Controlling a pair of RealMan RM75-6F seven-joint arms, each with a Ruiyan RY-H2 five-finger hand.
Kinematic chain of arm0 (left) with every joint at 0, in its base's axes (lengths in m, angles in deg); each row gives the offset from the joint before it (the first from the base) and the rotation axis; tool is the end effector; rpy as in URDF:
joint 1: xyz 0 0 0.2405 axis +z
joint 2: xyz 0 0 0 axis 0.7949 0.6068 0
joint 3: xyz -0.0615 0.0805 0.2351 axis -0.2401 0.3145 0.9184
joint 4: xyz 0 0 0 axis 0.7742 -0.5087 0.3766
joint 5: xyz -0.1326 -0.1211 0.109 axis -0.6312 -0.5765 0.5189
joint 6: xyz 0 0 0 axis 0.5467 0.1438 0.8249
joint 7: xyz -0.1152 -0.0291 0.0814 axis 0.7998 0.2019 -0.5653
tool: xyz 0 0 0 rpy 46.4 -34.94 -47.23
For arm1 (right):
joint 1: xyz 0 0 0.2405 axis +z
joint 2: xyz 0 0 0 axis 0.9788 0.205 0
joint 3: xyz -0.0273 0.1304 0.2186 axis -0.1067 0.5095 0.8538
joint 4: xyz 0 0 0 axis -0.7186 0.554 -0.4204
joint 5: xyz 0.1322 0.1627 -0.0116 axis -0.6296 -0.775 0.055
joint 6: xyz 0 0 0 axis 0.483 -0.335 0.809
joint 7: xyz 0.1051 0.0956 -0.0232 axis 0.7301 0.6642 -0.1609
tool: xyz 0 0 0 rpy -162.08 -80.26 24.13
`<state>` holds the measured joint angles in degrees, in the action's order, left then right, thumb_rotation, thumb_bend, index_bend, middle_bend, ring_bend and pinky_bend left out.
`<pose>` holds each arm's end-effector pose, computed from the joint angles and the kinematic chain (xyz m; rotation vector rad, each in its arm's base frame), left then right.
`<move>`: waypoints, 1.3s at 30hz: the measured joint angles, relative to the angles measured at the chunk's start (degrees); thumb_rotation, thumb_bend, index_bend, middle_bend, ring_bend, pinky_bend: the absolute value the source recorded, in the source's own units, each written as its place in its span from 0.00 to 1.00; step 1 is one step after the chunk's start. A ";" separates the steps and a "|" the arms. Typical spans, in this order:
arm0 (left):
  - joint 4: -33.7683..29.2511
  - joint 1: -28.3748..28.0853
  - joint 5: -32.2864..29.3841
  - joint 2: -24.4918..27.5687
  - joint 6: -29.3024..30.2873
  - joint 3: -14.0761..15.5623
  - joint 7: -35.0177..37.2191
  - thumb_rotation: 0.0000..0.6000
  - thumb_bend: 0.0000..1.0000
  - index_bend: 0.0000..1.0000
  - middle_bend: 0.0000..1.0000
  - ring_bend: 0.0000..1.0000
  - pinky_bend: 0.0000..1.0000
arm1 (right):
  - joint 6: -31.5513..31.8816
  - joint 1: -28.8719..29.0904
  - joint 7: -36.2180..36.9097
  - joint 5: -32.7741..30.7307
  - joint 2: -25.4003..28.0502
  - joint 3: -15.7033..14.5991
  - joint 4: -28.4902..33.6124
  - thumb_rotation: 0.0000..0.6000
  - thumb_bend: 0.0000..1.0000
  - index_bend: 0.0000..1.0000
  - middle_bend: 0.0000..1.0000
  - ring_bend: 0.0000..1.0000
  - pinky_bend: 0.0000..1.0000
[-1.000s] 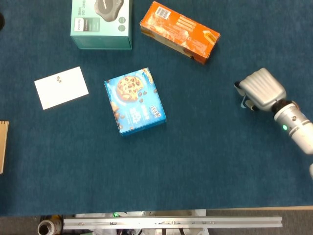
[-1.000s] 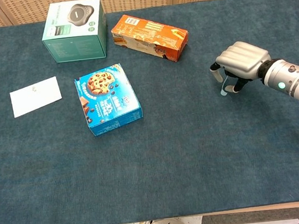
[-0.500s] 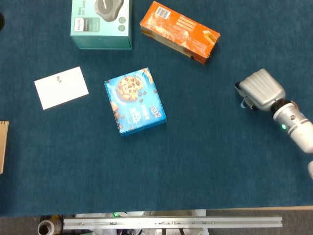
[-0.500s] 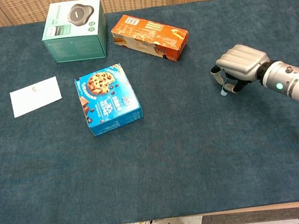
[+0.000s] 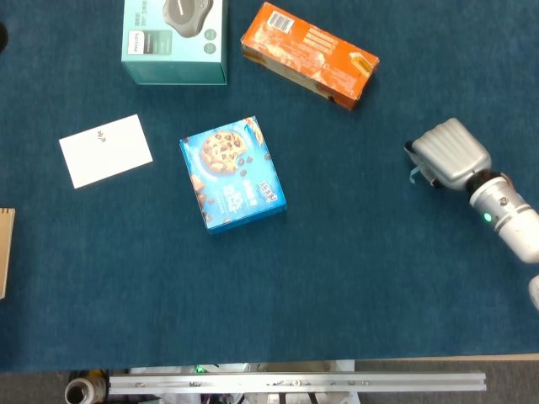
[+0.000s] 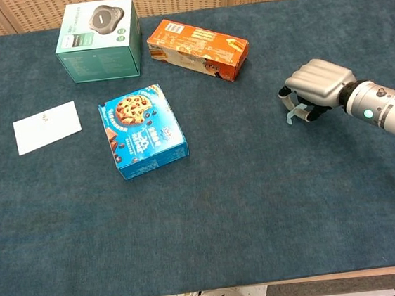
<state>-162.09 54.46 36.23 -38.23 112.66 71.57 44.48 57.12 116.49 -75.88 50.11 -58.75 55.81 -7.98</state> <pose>-0.3133 0.1356 0.1677 -1.2603 -1.0187 -0.8797 -0.2444 -0.3359 -0.0303 2.1004 -0.6527 0.5350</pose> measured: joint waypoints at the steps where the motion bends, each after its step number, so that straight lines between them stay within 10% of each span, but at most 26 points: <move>1: 0.00 0.03 0.03 0.06 0.06 0.00 0.01 1.00 0.36 0.13 0.31 0.29 0.22 | 0.20 0.00 0.19 -0.03 0.20 0.14 0.47 1.00 0.38 0.56 1.00 1.00 1.00; 20: -1.36 0.02 2.43 0.80 0.39 0.82 -0.28 1.00 0.36 0.13 0.31 0.29 0.22 | -4.49 7.23 1.51 -15.60 6.61 10.13 24.96 1.00 0.38 0.58 1.00 1.00 1.00; 39: -1.87 1.62 3.51 1.35 2.26 1.88 0.45 1.00 0.36 0.13 0.30 0.29 0.22 | -3.67 22.00 -7.92 -39.71 -6.84 11.65 21.46 1.00 0.38 0.58 1.00 1.00 1.00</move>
<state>-163.96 56.08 39.75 -36.89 114.92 73.45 44.94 53.46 138.49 -83.80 10.40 -65.59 67.46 13.48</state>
